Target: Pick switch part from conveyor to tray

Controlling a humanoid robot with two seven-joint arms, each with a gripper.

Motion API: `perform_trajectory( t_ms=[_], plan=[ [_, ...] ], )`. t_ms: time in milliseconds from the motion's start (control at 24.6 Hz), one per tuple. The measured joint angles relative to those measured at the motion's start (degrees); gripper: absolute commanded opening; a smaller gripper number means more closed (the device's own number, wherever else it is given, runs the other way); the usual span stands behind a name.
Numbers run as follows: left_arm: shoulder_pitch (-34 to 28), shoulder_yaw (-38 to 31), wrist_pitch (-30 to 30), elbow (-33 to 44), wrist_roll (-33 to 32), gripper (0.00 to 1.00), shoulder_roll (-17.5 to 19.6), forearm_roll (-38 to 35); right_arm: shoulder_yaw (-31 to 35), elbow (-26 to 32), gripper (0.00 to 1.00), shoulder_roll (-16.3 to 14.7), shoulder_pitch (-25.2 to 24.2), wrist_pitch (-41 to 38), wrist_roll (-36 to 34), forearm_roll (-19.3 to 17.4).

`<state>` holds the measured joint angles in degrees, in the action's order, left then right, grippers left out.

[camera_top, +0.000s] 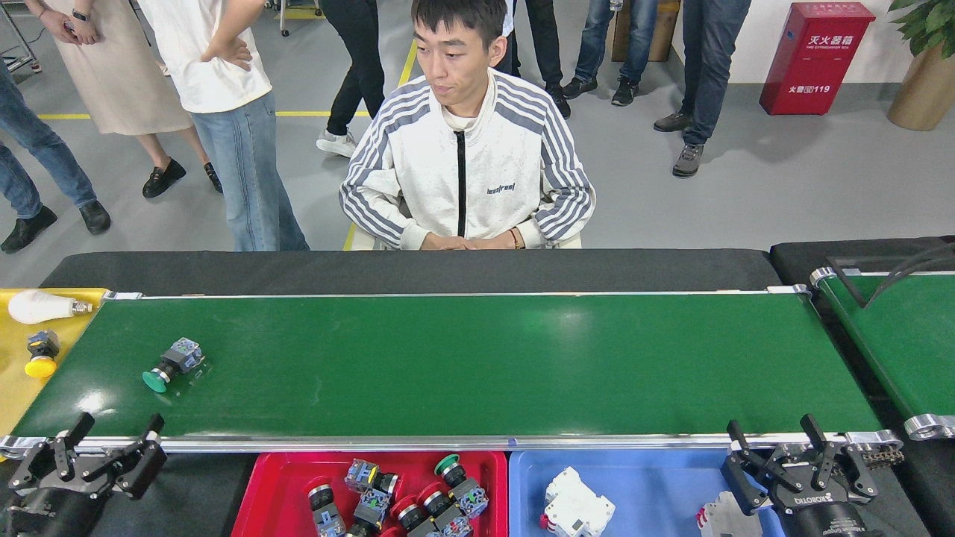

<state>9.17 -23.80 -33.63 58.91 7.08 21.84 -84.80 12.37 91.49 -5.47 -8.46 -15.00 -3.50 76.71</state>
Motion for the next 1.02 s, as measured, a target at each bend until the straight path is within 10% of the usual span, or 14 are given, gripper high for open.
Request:
perform_trajectory(
  t_ms=[691,1017],
  plan=[
    [16.7,12.5,9.4,-36.8,12.9,0.96,10.2,0.0,-0.5,-1.2,1.0,0.0,3.2,-9.7,0.0,0.0],
    [16.8,13.5,9.4,-37.6,13.4,0.22,9.6,0.3,-2.4,-2.9,1.0,0.0,4.6,-11.4,-0.1,0.0]
  ],
)
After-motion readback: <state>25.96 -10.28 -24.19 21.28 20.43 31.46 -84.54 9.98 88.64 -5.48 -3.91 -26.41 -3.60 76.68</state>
